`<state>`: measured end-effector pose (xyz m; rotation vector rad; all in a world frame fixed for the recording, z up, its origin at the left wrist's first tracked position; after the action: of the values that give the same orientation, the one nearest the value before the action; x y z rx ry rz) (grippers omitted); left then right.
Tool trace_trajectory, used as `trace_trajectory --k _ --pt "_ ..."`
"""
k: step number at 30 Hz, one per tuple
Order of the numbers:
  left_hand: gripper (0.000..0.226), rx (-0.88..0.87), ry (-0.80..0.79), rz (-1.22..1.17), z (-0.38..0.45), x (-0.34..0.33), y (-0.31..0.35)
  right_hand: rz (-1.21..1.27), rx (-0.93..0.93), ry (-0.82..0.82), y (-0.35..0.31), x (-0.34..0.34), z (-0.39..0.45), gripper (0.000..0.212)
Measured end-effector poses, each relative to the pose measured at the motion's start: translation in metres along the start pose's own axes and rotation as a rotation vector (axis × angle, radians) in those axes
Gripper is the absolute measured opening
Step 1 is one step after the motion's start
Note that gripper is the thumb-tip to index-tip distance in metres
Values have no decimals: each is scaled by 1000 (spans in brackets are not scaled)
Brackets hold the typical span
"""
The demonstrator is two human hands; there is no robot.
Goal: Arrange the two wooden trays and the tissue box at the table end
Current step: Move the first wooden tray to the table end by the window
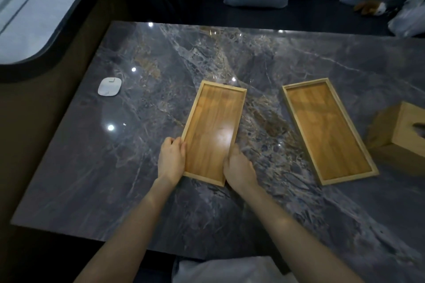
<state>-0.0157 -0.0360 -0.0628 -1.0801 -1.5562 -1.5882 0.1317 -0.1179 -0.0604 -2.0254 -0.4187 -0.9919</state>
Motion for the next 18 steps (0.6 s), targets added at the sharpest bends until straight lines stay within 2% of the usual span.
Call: trace_trajectory --k 5,8,12,18 --pt "32 68 34 -86 -1 4 0 -40 23 -37 -3 1 0 49" --pt "32 69 61 -89 0 9 -4 -40 35 -49 -6 3 0 44" --pt "29 27 90 -144 5 19 -9 80 41 -3 -18 7 -6 31" --pt "31 -85 102 -232 27 55 -23 289 51 32 -56 17 -21 26"
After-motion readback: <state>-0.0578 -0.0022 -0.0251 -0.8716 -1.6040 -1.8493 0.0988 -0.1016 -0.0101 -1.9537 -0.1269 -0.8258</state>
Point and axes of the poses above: each hand's wrist, its own z-axis towards the middle knuckle, its own x-axis out of the back of the hand, y = z × x, the point moved 2 cm from there along z, towards the middle knuckle, and after that the axes turned 9 degrees about y, right-handed, at the moved point
